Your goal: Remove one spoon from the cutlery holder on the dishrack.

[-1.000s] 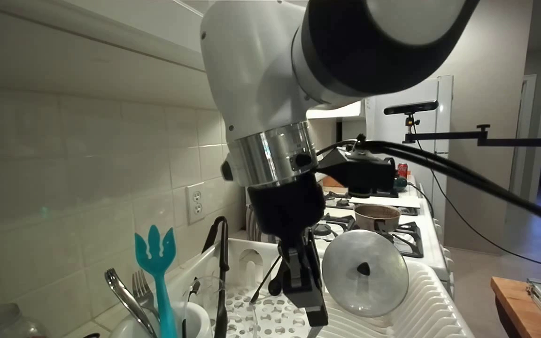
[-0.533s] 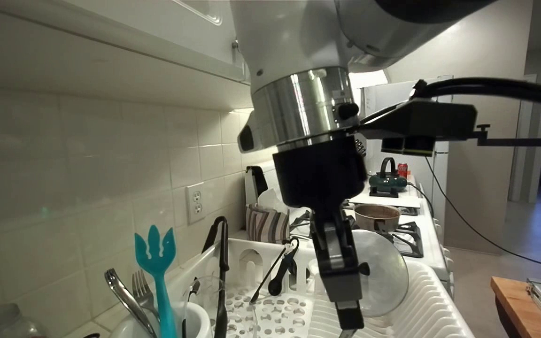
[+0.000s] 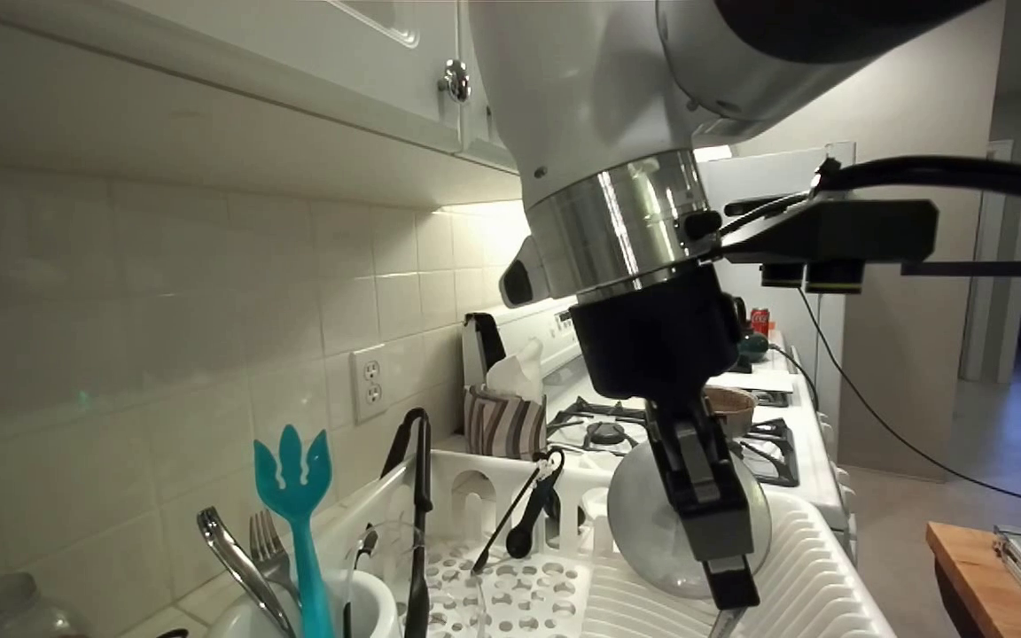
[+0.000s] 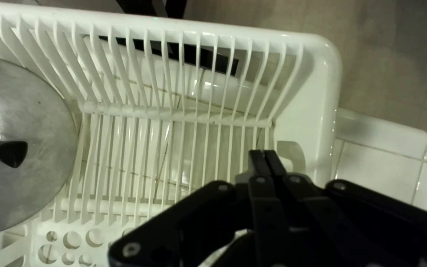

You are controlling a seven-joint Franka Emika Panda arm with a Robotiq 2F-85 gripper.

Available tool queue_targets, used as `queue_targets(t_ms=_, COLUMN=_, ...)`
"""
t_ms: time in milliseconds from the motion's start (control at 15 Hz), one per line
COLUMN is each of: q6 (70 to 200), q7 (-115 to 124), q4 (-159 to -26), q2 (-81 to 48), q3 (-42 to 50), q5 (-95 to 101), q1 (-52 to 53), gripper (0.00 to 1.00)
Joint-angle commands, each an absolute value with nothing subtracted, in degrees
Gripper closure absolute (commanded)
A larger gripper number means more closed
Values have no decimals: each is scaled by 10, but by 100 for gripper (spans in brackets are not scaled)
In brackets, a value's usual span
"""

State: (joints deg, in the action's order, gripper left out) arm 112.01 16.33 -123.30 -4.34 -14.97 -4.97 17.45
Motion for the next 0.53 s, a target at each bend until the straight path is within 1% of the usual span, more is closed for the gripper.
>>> queue_targets(t_ms=0, q6=1098, q7=172, q4=-1238, q2=-36, q3=-150, q5=-40, q1=170, gripper=99)
queue_targets(t_ms=467, q6=1135, q7=229, q4=-1225, q2=-72, q3=-149, q5=-7, q1=175, gripper=99)
